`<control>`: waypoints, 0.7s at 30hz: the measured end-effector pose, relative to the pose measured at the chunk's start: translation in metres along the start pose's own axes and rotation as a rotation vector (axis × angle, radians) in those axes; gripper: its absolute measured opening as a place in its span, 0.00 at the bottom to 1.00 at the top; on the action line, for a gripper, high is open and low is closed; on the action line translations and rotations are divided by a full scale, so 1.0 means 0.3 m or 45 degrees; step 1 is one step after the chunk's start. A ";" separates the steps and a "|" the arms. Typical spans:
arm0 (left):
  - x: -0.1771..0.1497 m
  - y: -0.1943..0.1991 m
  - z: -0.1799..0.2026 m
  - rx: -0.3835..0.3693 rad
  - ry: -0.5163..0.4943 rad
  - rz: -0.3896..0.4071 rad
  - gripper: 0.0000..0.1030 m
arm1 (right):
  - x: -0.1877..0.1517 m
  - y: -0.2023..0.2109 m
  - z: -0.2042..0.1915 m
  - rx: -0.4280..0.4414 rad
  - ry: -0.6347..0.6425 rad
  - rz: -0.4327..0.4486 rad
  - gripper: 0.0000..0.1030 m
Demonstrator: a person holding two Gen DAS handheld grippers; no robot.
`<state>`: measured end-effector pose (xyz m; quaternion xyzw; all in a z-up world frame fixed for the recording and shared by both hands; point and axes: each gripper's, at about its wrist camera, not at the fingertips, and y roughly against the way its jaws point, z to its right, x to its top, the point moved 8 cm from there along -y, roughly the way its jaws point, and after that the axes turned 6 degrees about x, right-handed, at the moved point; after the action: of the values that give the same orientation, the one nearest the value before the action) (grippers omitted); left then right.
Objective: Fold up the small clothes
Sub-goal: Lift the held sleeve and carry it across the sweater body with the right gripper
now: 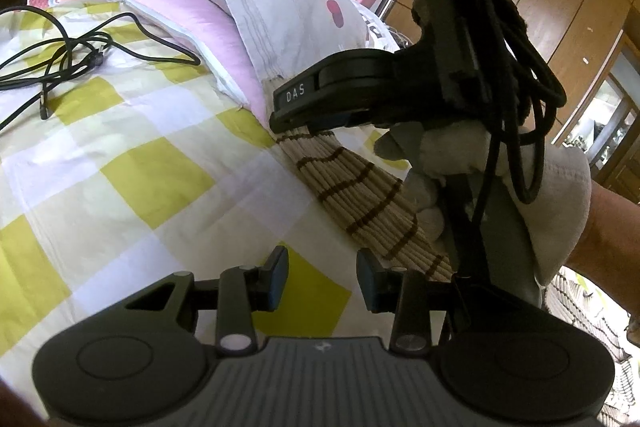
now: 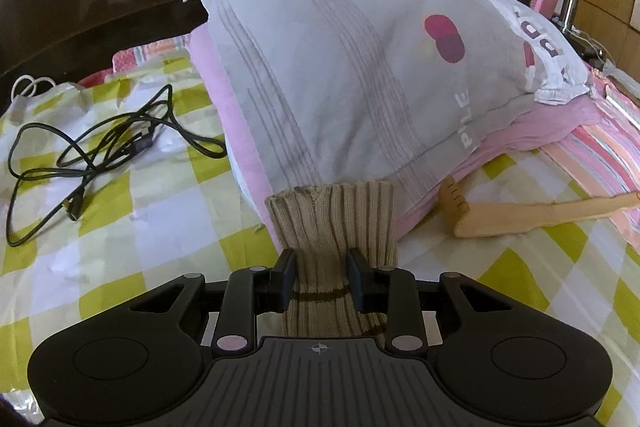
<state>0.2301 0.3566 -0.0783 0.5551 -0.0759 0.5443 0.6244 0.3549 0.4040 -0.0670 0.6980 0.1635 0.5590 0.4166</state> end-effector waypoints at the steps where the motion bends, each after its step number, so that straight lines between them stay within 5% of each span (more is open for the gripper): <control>1: -0.001 0.000 0.002 0.000 -0.003 0.000 0.41 | 0.000 -0.001 0.000 -0.001 0.002 -0.002 0.29; 8: 0.001 0.000 -0.002 0.003 -0.003 0.012 0.41 | 0.005 0.031 -0.011 -0.025 0.007 -0.001 0.09; 15: -0.004 0.016 0.018 -0.021 -0.022 0.035 0.41 | 0.065 0.273 0.073 0.037 -0.214 0.196 0.07; 18: -0.006 0.032 0.047 -0.038 -0.065 0.058 0.41 | 0.051 0.330 0.126 -0.109 -0.182 0.152 0.07; 21: -0.007 0.041 0.072 -0.045 -0.114 0.085 0.42 | 0.065 0.463 0.125 0.014 -0.291 0.256 0.07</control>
<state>0.2310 0.3360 -0.0641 0.5650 -0.1319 0.5381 0.6115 0.3625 0.3194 0.0505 0.7721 0.0473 0.5141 0.3706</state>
